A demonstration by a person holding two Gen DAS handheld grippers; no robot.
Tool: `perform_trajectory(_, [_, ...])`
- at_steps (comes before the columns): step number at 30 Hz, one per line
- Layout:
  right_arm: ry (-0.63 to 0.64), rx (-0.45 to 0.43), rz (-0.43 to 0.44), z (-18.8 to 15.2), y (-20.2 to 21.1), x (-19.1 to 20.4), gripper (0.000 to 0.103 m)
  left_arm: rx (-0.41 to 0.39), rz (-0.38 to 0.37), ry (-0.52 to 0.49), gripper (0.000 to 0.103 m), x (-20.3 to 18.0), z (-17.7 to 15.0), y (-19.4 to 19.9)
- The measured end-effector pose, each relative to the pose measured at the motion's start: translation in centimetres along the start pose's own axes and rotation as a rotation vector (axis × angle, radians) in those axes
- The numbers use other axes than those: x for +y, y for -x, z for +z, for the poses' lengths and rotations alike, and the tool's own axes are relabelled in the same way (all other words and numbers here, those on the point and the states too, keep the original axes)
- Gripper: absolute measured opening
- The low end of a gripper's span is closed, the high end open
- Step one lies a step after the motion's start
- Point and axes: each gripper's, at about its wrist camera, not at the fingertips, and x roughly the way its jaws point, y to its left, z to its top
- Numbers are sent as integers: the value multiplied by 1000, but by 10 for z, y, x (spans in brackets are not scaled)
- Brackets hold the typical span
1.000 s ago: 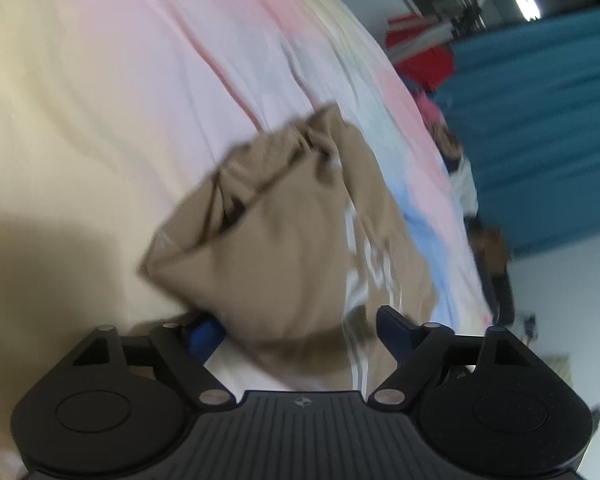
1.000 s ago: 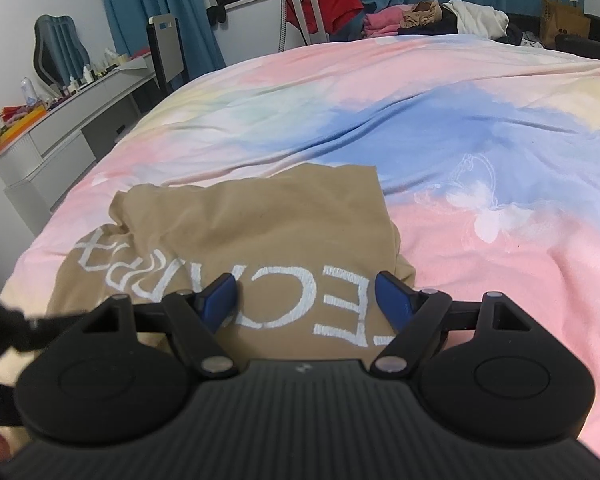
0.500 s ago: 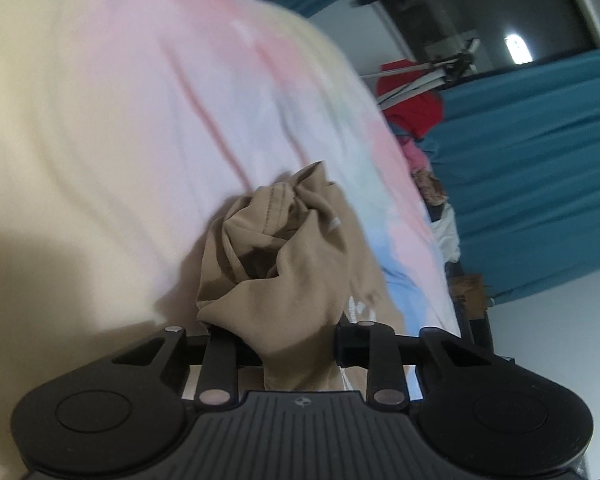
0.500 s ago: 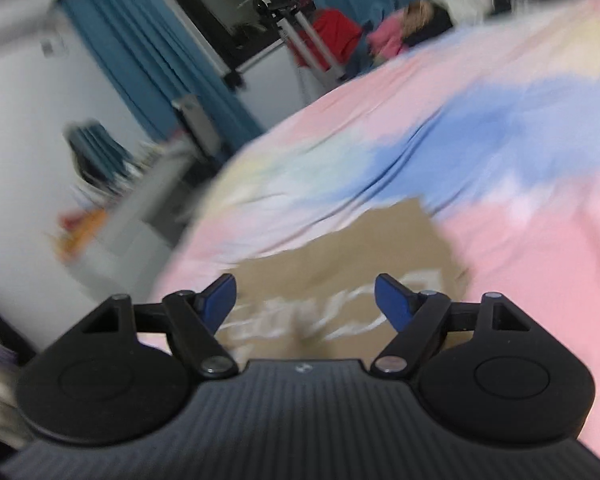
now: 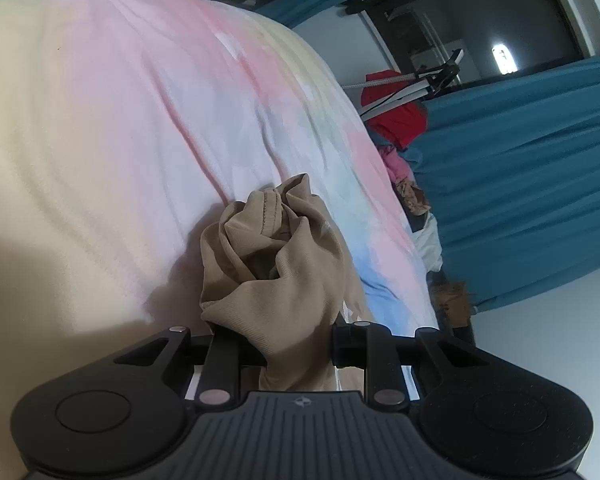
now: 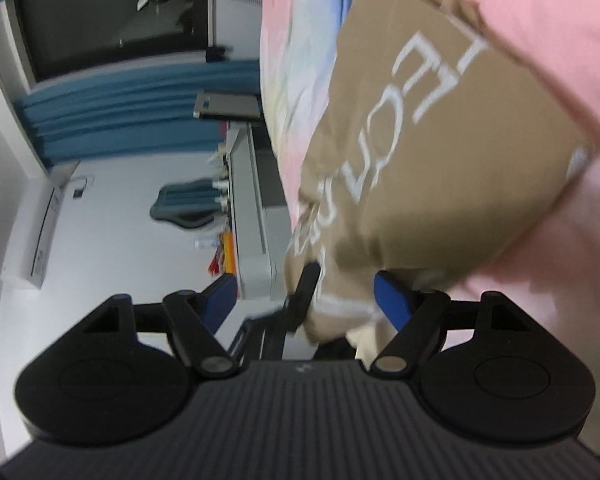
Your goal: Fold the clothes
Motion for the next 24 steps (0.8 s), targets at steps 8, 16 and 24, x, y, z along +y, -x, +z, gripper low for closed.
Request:
perform_trajectory(8, [-44, 22, -123, -8, -13, -16, 78, 0, -13, 5, 25, 1, 2, -3])
perform_trajectory(16, [-19, -326, -259, 8, 20, -22, 59, -13, -39, -8, 25, 1, 2, -4])
perform_trajectory(24, [76, -391, -251, 8, 20, 12, 27, 14, -64, 24, 25, -11, 10, -6])
